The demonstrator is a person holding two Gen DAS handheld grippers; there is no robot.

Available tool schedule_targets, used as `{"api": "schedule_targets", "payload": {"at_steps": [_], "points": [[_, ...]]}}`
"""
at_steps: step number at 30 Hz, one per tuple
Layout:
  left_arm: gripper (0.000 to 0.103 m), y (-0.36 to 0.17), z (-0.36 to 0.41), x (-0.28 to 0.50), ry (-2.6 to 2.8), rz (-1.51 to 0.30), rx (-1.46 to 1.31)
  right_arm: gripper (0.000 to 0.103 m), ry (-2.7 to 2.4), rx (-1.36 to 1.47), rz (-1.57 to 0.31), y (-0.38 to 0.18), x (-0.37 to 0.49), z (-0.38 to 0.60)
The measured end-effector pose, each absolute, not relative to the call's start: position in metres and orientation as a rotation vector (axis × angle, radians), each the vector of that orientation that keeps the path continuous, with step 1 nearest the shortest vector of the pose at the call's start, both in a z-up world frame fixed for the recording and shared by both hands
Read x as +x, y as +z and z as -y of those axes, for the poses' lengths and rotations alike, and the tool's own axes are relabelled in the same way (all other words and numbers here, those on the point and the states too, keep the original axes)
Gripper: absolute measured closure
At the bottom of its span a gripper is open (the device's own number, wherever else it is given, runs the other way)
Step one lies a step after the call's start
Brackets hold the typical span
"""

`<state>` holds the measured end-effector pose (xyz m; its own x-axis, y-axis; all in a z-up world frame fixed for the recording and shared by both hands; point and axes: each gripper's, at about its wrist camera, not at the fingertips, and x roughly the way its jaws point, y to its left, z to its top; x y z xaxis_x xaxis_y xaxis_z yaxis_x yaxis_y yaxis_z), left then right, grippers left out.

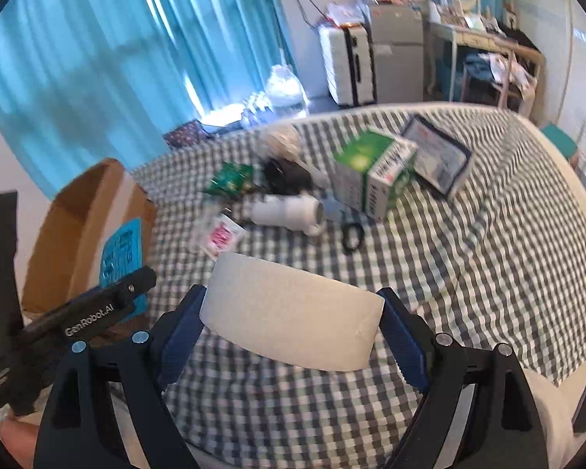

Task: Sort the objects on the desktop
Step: 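Carry the teal blister pack and tape roll over the cardboard box and release both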

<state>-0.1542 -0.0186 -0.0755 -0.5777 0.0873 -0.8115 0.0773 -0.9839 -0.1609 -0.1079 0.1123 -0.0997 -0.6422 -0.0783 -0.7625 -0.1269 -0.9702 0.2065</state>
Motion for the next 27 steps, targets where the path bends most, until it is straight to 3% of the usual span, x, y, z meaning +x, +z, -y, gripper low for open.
{"api": "schedule_targets", "payload": {"at_steps": [13,27], "points": [[0.029,0.004,0.127,-0.142,2.934,0.329,-1.272,0.017,3.108,-1.264,-0.337,-0.033,-0.13,-0.001],[0.029,-0.036,0.232,-0.205,2.975,0.37,-1.483,0.017,3.175,-1.557,-0.429,-0.069,-0.218,0.098]]}}
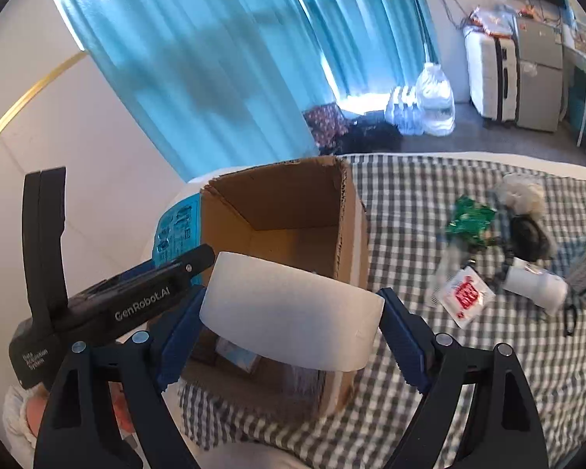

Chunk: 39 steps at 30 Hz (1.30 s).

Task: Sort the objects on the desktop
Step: 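Carry the teal blister pack and tape roll over the cardboard box and release both, then move both tools back over the bed toward the remaining items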

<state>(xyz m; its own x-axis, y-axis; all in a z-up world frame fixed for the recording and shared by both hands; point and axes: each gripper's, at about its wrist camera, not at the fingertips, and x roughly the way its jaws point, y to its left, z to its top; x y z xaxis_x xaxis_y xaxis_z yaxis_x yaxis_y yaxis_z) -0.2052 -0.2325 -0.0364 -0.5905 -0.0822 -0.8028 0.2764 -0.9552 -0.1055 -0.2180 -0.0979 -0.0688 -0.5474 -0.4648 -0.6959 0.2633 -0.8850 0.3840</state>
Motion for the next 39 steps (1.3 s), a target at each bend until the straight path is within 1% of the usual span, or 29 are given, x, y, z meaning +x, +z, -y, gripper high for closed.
{"api": "schedule_targets", "payload": {"at_steps": [7,12,14,15,16,17,20,22,28,34,39], "points": [[0.029,-0.073,0.256,-0.252,-2.567,-0.32,1.397,0.017,-2.401,1.26,0.338,-0.094,-0.28,0.112],[0.029,-0.089,0.26,-0.277,-2.57,-0.283,1.418,0.017,-2.372,1.257,0.415,-0.104,-0.319,0.119],[0.025,-0.093,0.258,-0.28,-2.569,-0.258,1.427,0.016,-2.354,1.263,0.44,-0.107,-0.329,0.124],[0.015,-0.095,0.257,-0.28,-2.57,-0.24,1.429,0.014,-2.355,1.265,0.449,-0.107,-0.332,0.126],[0.005,-0.096,0.254,-0.279,-2.565,-0.211,1.432,0.01,-2.362,1.263,0.456,-0.106,-0.333,0.126],[0.003,-0.096,0.252,-0.277,-2.554,-0.181,1.43,0.01,-2.356,1.266,0.47,-0.106,-0.335,0.126],[0.002,-0.094,0.242,-0.271,-2.539,-0.087,1.425,0.009,-2.36,1.278,0.502,-0.104,-0.336,0.122],[0.002,-0.091,0.237,-0.263,-2.535,-0.072,1.424,0.009,-2.364,1.279,0.522,-0.1,-0.332,0.118],[0.002,-0.072,0.229,-0.223,-2.54,-0.107,1.421,0.009,-2.386,1.238,0.545,-0.073,-0.301,0.094],[0.0,-0.04,0.207,-0.177,-2.605,-0.138,1.362,0.009,-2.519,1.171,0.478,-0.046,-0.241,0.051],[0.0,-0.018,0.164,-0.151,-2.68,-0.167,1.309,0.009,-2.679,1.101,0.412,-0.034,-0.187,0.002]]}}
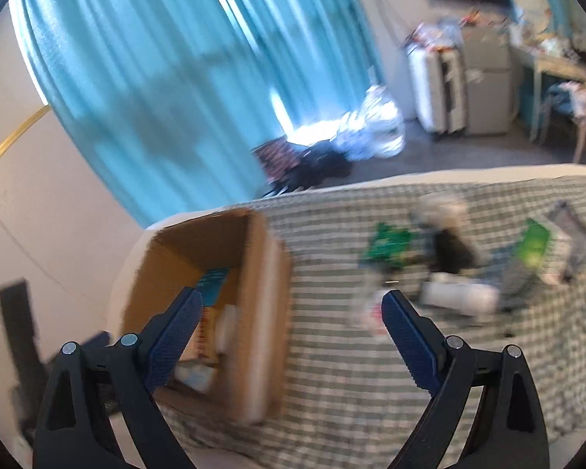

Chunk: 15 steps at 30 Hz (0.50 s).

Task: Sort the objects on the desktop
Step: 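Move both tools back over the bed toward the remaining items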

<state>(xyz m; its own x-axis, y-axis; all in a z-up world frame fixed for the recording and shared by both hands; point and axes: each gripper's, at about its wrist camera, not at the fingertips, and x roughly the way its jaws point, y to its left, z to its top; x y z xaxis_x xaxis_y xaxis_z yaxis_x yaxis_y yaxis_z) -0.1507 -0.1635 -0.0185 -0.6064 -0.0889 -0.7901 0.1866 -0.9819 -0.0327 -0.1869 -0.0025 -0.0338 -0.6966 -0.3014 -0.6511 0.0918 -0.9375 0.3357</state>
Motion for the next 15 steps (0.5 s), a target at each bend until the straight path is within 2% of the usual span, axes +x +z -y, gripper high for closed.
{"api": "schedule_targets", "payload": {"at_steps": [7,15], "points": [[0.0,-0.016,0.084,-0.122,-2.777,-0.163,1.283,0.009,-2.832,1.11,0.457,-0.044,-0.127,-0.079],[0.0,-0.048,0.011,-0.113,-2.818,-0.093,1.324,0.009,-2.929,1.155,0.582,-0.068,-0.096,-0.159]]}}
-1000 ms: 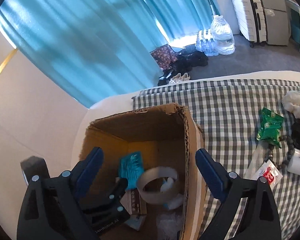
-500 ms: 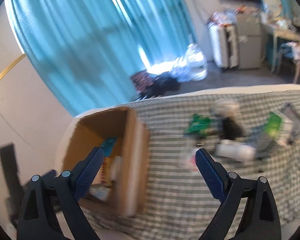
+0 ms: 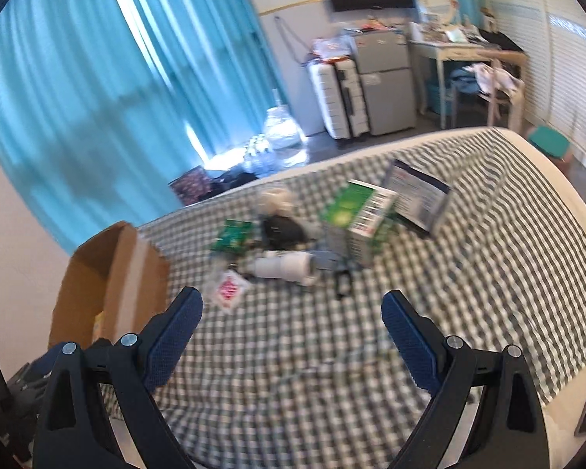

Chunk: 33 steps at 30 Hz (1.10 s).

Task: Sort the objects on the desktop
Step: 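Move both tools back over the bed toward the remaining items, then grasp the red-print sachet with the left tool while the right tool reaches the black hair tie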

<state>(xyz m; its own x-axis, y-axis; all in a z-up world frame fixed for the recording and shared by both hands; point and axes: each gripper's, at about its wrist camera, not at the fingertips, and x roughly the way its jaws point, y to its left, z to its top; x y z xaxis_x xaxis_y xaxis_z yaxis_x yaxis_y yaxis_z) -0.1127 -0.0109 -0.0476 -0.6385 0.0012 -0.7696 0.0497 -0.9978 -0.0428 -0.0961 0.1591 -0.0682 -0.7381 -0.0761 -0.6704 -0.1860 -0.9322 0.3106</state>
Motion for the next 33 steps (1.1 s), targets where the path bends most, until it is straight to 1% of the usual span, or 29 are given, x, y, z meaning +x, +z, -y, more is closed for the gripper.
{"api": "schedule_targets", "payload": {"at_steps": [2,6,12,16,21,28,30,33], "points": [[0.0,-0.056,-0.003,-0.116,-2.829,-0.055,1.33,0.009,2.795,-1.104,-0.592,-0.077,-0.094,-0.177],[0.0,-0.078,-0.024,-0.128,-2.826,0.018,1.356,0.009,2.771,-1.089,-0.599,-0.094,-0.095,-0.198],[0.0,-0.121,-0.039,-0.152,-2.793,0.038,1.457,0.009,2.753,-1.162,-0.544,-0.13,-0.114,-0.208],[0.0,-0.144,-0.045,-0.172,-2.778,0.101,1.489,0.01,2.751,-1.224,-0.494,-0.153,-0.133,-0.205],[0.0,-0.167,-0.045,-0.202,-2.754,0.117,1.517,0.013,2.739,-1.31,-0.457,-0.181,-0.159,-0.198],[0.0,-0.197,-0.035,-0.238,-2.721,0.032,1.57,0.019,2.702,-1.425,-0.419,-0.214,-0.199,-0.194],[0.0,-0.205,-0.033,-0.245,-2.713,0.024,1.573,0.023,2.694,-1.453,-0.398,-0.223,-0.212,-0.192],[0.0,-0.215,-0.03,-0.257,-2.707,-0.012,1.587,0.036,2.667,-1.508,-0.341,-0.235,-0.23,-0.189]]}}
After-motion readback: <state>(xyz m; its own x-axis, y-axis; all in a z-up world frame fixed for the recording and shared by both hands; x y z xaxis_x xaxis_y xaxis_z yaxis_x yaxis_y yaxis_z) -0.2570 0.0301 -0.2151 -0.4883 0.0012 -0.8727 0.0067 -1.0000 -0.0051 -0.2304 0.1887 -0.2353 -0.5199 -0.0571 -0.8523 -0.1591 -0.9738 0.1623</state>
